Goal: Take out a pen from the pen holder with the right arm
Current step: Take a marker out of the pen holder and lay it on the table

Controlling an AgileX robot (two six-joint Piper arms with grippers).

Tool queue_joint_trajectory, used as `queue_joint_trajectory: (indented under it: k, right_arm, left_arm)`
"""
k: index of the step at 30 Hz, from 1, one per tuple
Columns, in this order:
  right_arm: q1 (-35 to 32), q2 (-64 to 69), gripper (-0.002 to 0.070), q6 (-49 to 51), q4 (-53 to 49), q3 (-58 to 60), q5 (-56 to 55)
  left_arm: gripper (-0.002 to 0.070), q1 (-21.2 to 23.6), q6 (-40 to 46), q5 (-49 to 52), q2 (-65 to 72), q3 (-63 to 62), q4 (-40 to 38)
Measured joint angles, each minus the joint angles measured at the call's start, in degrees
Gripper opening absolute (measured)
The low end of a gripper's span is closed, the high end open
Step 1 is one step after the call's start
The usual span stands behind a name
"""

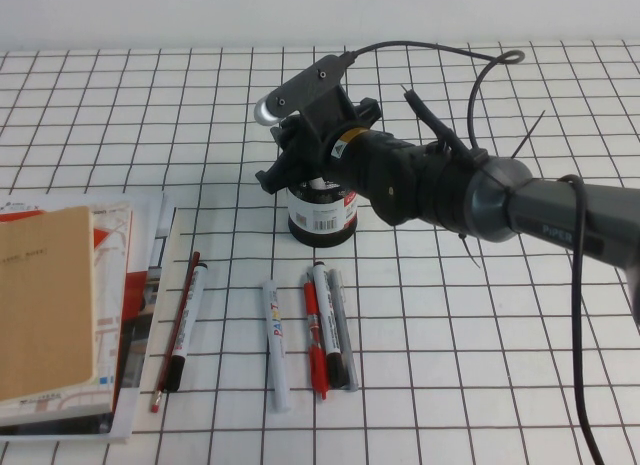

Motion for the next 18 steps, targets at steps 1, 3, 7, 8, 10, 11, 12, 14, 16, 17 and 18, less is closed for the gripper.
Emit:
queue_joint_trajectory:
  k: [1,3,7,8,10,11,12,14,16,17,18]
  right_arm:
    - [0.0,0.0,0.0126,0.0,0.0,0.0,0.13]
    - [0.0,-0.21,0.0126,0.0,0.11,0.0,0.57]
    - [0.0,-1.83,0.0125,0.0,0.23,0.0,2.48]
    - [0.0,-2.73,0.0125,0.12,0.33,0.0,2.92]
    - [0.0,-4.9,0.0125,1.0,0.36,0.0,4.07]
    - [0.0,-6.34,0.0125,1.41,0.36,0.0,4.63]
    - [0.0,-7.93,0.0125,1.89,0.46,0.0,4.93]
    - [0.0,-11.37,0.0125,3.1,0.48,0.0,6.13]
    - [0.0,-14.59,0.0125,3.87,0.58,0.0,7.74]
    - [0.0,-16.28,0.0125,4.51,0.58,0.0,8.95]
    - [0.0,-17.59,0.0125,5.57,0.58,0.0,10.15]
  left_arm:
    - [-0.0004,0.0,0.0,0.0,0.0,0.0,0.0]
    - [-0.0004,0.0,0.0,0.0,0.0,0.0,0.0]
    - [-0.0004,0.0,0.0,0.0,0.0,0.0,0.0]
    - [-0.0004,0.0,0.0,0.0,0.0,0.0,0.0]
    - [-0.0004,0.0,0.0,0.0,0.0,0.0,0.0]
    - [-0.0004,0.0,0.0,0.0,0.0,0.0,0.0]
    - [-0.0004,0.0,0.0,0.0,0.0,0.0,0.0]
    - [-0.0004,0.0,0.0,0.0,0.0,0.0,0.0]
    - [-0.0004,0.0,0.0,0.0,0.0,0.0,0.0]
    - [-0.0004,0.0,0.0,0.0,0.0,0.0,0.0]
    - [-0.0005,0.0,0.0,0.0,0.0,0.0,0.0]
